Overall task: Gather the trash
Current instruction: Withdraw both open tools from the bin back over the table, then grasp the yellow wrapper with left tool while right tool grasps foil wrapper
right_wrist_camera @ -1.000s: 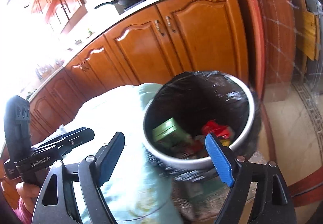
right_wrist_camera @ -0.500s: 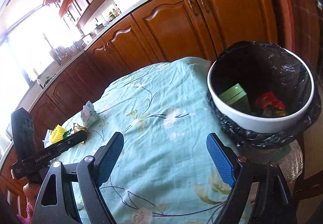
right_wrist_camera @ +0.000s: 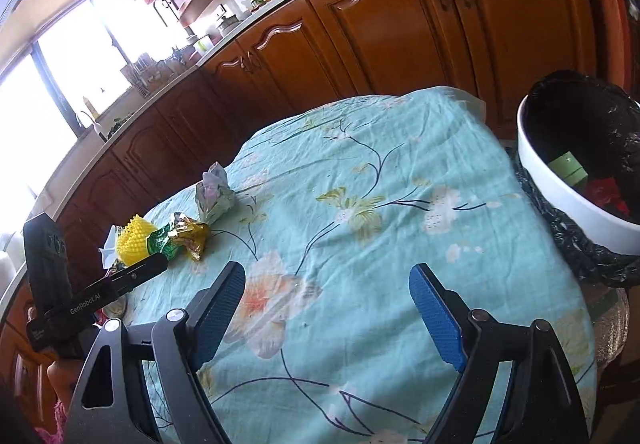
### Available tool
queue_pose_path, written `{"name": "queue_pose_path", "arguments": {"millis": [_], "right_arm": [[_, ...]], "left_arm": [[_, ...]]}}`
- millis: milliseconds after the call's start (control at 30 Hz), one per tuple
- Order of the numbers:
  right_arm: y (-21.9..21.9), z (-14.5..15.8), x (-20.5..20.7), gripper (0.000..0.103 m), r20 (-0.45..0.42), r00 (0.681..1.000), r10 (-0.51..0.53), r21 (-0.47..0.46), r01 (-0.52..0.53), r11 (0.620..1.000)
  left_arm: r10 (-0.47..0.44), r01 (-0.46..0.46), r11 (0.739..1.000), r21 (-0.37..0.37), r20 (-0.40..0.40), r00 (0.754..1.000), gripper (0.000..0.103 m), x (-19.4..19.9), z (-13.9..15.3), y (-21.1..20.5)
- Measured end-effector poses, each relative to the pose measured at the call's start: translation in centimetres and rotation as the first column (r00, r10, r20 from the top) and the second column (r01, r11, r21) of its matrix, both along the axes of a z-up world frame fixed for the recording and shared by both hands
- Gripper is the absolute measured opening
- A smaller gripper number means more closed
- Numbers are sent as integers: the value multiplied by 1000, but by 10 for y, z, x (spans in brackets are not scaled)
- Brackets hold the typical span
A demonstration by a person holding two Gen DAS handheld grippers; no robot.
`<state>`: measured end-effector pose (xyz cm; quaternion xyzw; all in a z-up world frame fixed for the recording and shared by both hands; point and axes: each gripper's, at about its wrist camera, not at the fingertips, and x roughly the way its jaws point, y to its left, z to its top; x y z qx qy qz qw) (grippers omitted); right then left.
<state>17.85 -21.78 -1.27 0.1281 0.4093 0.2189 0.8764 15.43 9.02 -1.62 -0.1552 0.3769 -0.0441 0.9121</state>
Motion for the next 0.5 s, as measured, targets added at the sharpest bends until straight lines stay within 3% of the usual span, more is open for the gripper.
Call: {"name": "queue_pose_path", "arguments": {"millis": [500], "right_arm": [[75,5,34,86,1,989,149,-2,-149,989]], "left_arm": [[27,-27,999,19,-6,1000,61,14,1,29]]}}
